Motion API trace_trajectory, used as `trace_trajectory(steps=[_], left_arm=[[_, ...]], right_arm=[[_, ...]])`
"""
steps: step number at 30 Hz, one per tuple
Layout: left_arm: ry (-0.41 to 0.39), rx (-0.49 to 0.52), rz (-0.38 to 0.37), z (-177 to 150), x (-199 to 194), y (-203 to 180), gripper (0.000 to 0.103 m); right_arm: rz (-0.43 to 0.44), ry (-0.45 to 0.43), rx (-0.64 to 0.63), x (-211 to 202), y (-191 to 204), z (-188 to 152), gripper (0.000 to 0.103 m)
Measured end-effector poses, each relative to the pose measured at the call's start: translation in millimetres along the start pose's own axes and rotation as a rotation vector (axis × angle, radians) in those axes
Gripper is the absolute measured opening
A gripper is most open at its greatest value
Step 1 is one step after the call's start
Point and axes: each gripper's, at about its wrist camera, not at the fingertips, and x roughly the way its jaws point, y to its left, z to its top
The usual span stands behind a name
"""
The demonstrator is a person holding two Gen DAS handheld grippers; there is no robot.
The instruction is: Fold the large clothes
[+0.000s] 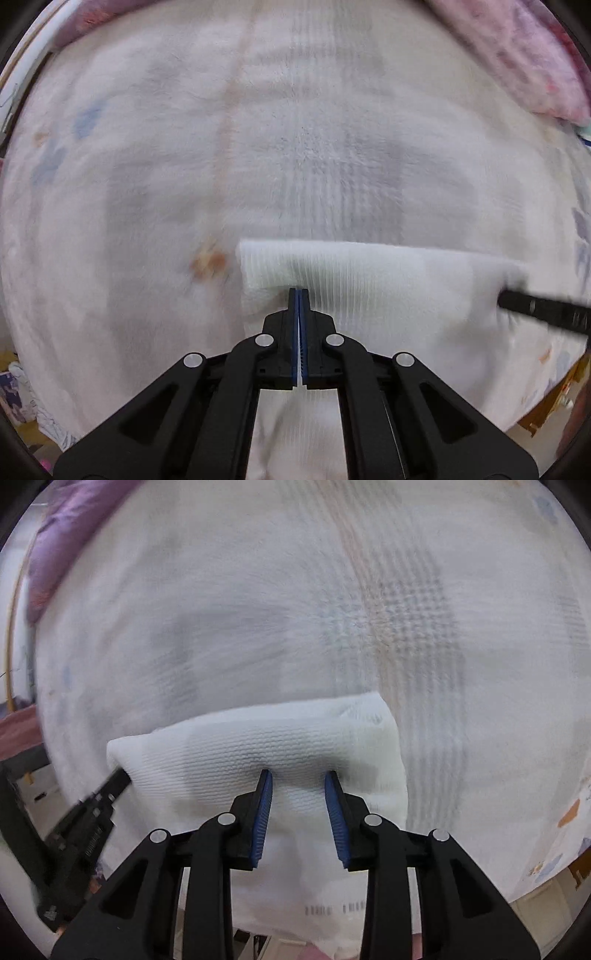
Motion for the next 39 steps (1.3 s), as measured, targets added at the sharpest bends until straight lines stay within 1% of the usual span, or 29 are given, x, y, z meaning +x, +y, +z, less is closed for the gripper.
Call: trace_trajectory(steps=[1, 3, 5, 8, 9, 10, 11, 13, 14, 15, 16, 17, 18, 19, 20, 21, 22, 23, 24, 25, 26, 27, 28, 29, 31, 32, 33, 36, 39], left_arm=[[0.03, 0.009, 0.017, 14.5, 19.0, -4.9, 0.002], [0.038, 0.034, 0.05, 29.4, 37.8, -13.8, 0.001], [0.05, 0.048, 0.079, 36.7, 40.9, -21.1, 0.0], [0.035, 0.087, 0.078, 32.5, 36.2, -27.6, 0.0], [0.026, 0.119, 0.091, 27.3, 28.0, -31.1, 0.0], [0.014, 0.137, 0.107, 10.9, 14.6, -30.8, 0.0], [0.004, 0.141, 0.112, 0.8, 4.1, -30.1, 0.0], [0.01, 0.114, 0.05, -27.3, -13.8, -23.6, 0.0], [0.03, 0.104, 0.024, -45.8, -18.8, -20.4, 0.002], [0.049, 0.092, 0.008, -65.4, -22.2, -16.8, 0.004], [0.059, 0.069, -0.003, -83.4, -24.8, -12.1, 0.013], [0.07, 0.037, -0.015, -99.7, -26.0, -6.6, 0.018], [0.083, 0.006, -0.032, -111.5, -26.0, -1.7, 0.036], [0.114, -0.05, -0.072, -131.5, -22.4, 6.7, 0.049], [0.147, -0.111, -0.114, -149.0, -15.9, 14.4, 0.05], [0.184, -0.181, -0.156, -164.8, -6.7, 21.2, 0.049], [0.2, -0.237, -0.198, -175.9, 0.6, 25.4, 0.049], [0.189, -0.279, -0.235, -182.9, 4.7, 28.2, 0.045], [0.163, -0.311, -0.272, -187.3, 6.5, 30.3, 0.033], [0.132, -0.361, -0.317, -192.1, 8.5, 33.0, 0.032], [0.128, -0.379, -0.326, -193.1, 9.2, 33.7, 0.029], [0.121, -0.387, -0.331, -192.6, 7.9, 33.9, 0.015], [0.116, -0.388, -0.339, -193.6, 4.8, 37.8, 0.01], [0.105, -0.373, -0.325, -193.4, -3.7, 38.1, 0.01], [0.084, -0.292, -0.269, -192.0, -24.2, 42.4, 0.009], [0.071, -0.273, -0.258, -194.1, -37.2, 44.4, 0.01], [0.059, -0.275, -0.259, -195.9, -38.1, 49.7, 0.01], [0.013, -0.308, -0.251, -194.3, -65.3, 59.3, 0.01], [-0.021, -0.292, -0.189, -208.4, -76.9, 60.4, 0.01]], right_arm=[[-0.001, 0.023, 0.011, 13.3, 0.0, 8.1, 0.028], [0.028, 0.046, 0.049, 21.0, -1.1, 13.4, 0.027], [0.027, 0.064, 0.049, 23.4, 0.0, 16.7, 0.026], [-0.005, 0.064, 0.017, 24.1, 9.3, 12.6, 0.026], [-0.005, 0.06, 0.012, 19.9, 14.3, 7.5, 0.026], [-0.002, 0.052, 0.004, 19.5, 23.7, 0.4, 0.026], [0.015, 0.028, -0.029, 4.5, 25.3, -11.7, 0.027], [0.034, -0.013, -0.07, -18.3, 16.8, -34.3, 0.028], [0.026, -0.028, -0.076, -24.1, 9.2, -45.2, 0.028], [0.025, -0.032, -0.07, -25.0, 5.0, -48.3, 0.028], [0.038, -0.023, -0.044, -26.4, -6.9, -61.8, 0.028], [0.055, -0.009, -0.025, -26.4, -15.4, -71.5, 0.028], [0.073, 0.009, -0.003, -25.2, -23.3, -76.4, 0.028], [0.076, 0.031, 0.02, -22.2, -33.6, -89.8, 0.028], [0.068, 0.041, 0.032, -19.8, -38.9, -93.1, 0.028], [0.063, 0.049, 0.045, -17.1, -44.1, -98.8, 0.029], [0.064, 0.063, 0.061, -12.6, -51.2, -109.8, 0.03], [0.069, 0.08, 0.075, -8.1, -56.7, -116.2, 0.031], [0.072, 0.093, 0.086, -2.6, -55.5, -112.0, 0.032], [0.076, 0.112, 0.102, 4.1, -59.4, -119.2, 0.032], [0.073, 0.125, 0.11, 9.1, -60.6, -125.4, 0.032], [0.069, 0.136, 0.112, 11.9, -63.4, -131.3, 0.032], [0.066, 0.144, 0.112, 14.8, -63.6, -134.4, 0.032], [0.065, 0.156, 0.11, 18.6, -61.1, -138.2, 0.032], [0.074, 0.153, 0.102, 19.2, -52.1, -140.4, 0.032], [0.079, 0.148, 0.094, 17.4, -49.3, -141.6, 0.032], [0.081, 0.142, 0.085, 12.3, -51.0, -144.6, 0.032], [0.096, 0.124, 0.04, 5.7, -28.4, -146.1, 0.032], [0.133, 0.108, -0.031, -1.7, 0.5, -143.5, 0.032]])
